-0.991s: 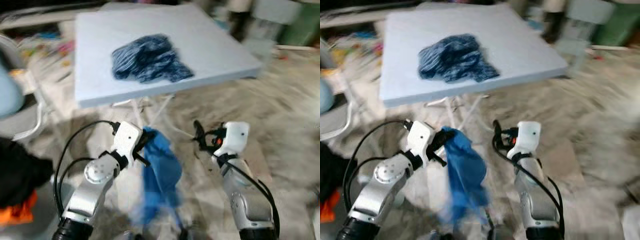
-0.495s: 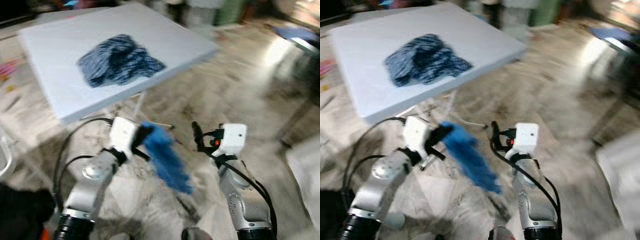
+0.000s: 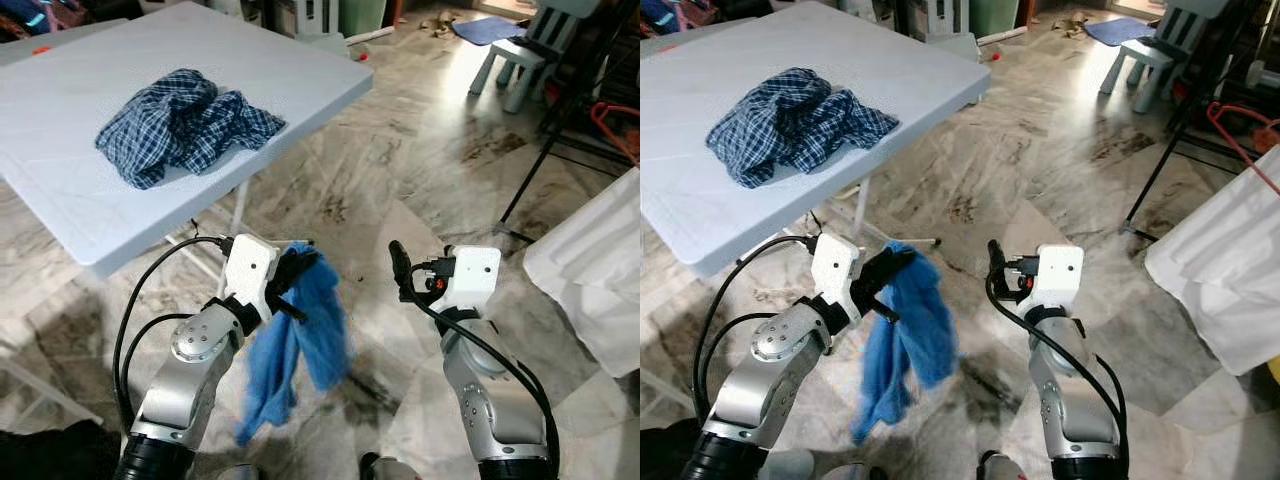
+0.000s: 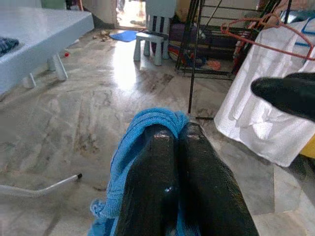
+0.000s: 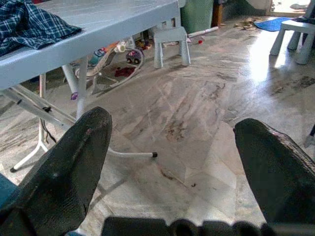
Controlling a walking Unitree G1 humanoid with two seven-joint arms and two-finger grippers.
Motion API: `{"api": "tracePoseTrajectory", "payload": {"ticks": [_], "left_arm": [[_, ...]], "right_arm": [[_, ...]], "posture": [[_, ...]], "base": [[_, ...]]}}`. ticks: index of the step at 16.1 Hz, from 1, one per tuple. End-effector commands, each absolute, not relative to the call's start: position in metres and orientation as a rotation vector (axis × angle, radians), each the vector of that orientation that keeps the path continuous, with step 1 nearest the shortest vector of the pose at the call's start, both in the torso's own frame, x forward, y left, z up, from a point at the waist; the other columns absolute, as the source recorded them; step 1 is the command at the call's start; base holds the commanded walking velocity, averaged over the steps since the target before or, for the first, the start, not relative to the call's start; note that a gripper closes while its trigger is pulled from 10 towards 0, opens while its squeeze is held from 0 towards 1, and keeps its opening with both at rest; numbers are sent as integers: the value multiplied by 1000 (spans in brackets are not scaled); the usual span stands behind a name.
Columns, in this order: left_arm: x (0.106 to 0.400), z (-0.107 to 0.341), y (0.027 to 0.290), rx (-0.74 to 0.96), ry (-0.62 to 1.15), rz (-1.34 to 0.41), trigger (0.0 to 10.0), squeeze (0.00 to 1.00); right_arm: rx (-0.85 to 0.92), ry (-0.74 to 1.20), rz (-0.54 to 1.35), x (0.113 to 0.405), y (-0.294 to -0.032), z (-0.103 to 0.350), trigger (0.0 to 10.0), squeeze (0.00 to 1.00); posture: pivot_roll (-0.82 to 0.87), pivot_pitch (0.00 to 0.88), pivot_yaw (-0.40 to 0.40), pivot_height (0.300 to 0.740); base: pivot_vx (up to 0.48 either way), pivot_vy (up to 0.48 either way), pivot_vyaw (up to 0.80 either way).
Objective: Hang hanger
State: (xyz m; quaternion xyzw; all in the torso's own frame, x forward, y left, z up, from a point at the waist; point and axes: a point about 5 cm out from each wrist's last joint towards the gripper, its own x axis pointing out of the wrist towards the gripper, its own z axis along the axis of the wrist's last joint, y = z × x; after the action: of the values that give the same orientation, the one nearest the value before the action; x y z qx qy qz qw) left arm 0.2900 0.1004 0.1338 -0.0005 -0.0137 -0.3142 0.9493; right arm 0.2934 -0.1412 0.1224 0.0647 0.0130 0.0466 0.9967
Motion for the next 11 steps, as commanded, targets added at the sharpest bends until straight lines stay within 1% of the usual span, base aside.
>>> {"api": "tracePoseTrajectory", "payload": {"ticks": [1,2,3,5,11], "left_arm": [[290,139,97,13,-60,-655,10000,0],[290,139,96,14,-60,-665,10000,0],[289,139,96,13,-60,-669,10000,0],[287,138,93,8,-55,-686,10000,0],[289,140,90,8,-79,-669,10000,0]], "right_arm": [[130,22,82,292,-145,123,10000,0],[131,30,78,292,-146,122,10000,0],[130,32,77,292,-146,122,10000,0],[129,38,78,290,-146,121,10000,0],[107,39,90,292,-143,120,10000,0]], "posture": [[-54,169,11,740],[-54,169,11,740],[-56,173,11,740],[-56,176,10,740],[-54,174,10,740]], "base": [[0,0,0],[289,0,0],[307,0,-481],[362,0,-800],[352,0,-800]]}}
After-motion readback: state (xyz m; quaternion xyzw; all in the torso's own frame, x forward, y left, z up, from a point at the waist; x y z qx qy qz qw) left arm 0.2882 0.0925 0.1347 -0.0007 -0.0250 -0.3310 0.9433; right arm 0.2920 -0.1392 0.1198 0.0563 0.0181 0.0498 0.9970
